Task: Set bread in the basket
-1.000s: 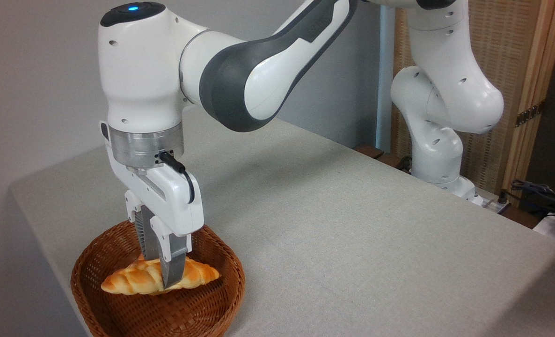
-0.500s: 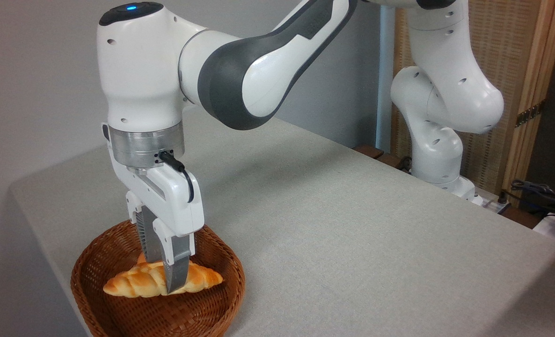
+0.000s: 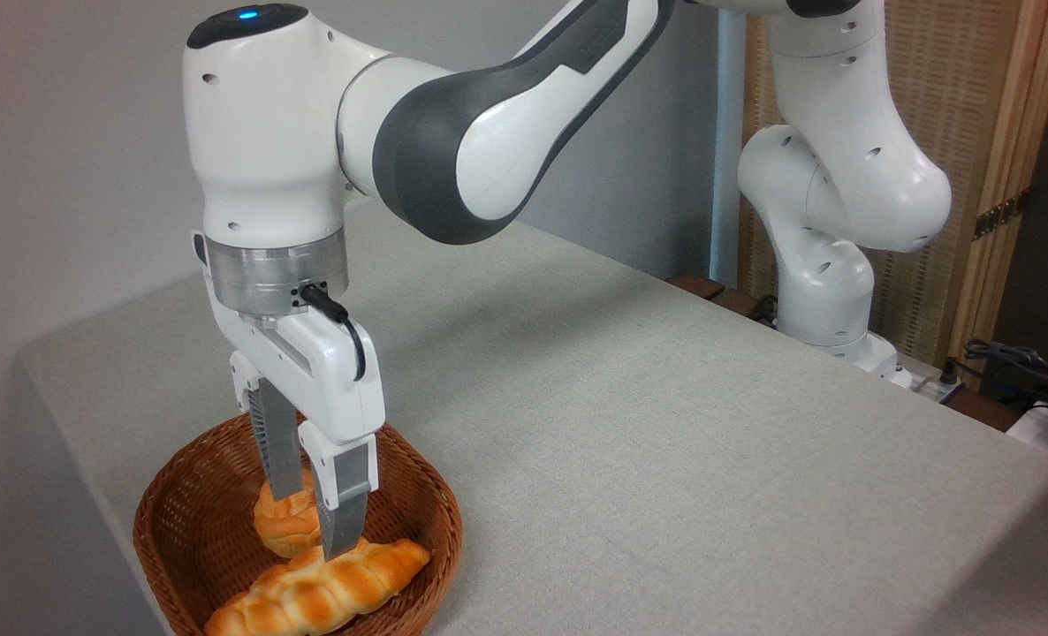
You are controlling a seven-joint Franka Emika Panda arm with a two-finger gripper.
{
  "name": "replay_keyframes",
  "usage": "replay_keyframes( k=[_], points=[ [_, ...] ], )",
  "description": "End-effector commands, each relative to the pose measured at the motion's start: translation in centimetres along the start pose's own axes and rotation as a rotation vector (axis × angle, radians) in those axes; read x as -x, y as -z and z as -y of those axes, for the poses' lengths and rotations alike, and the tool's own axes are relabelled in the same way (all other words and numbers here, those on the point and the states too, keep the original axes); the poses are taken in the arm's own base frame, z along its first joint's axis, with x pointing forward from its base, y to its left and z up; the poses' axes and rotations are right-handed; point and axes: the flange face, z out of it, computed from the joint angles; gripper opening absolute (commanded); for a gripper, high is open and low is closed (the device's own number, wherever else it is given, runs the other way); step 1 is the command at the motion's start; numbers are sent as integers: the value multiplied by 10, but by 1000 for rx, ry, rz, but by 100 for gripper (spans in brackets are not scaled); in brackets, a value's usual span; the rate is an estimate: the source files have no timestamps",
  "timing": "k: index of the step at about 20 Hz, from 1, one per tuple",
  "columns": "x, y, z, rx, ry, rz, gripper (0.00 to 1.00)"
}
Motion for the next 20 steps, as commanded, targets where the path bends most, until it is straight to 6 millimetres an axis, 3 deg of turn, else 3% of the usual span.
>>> replay_keyframes(
  k=[1,4,8,13,20],
  points=[
    [13,59,-3,-36,18,-24,100],
    [28,96,-18,9,38,11,100],
    [34,133,-55,74,119,66,100],
    [40,134,-76,135,82,154,100],
    [43,133,-72,132,75,156,100]
  ],
)
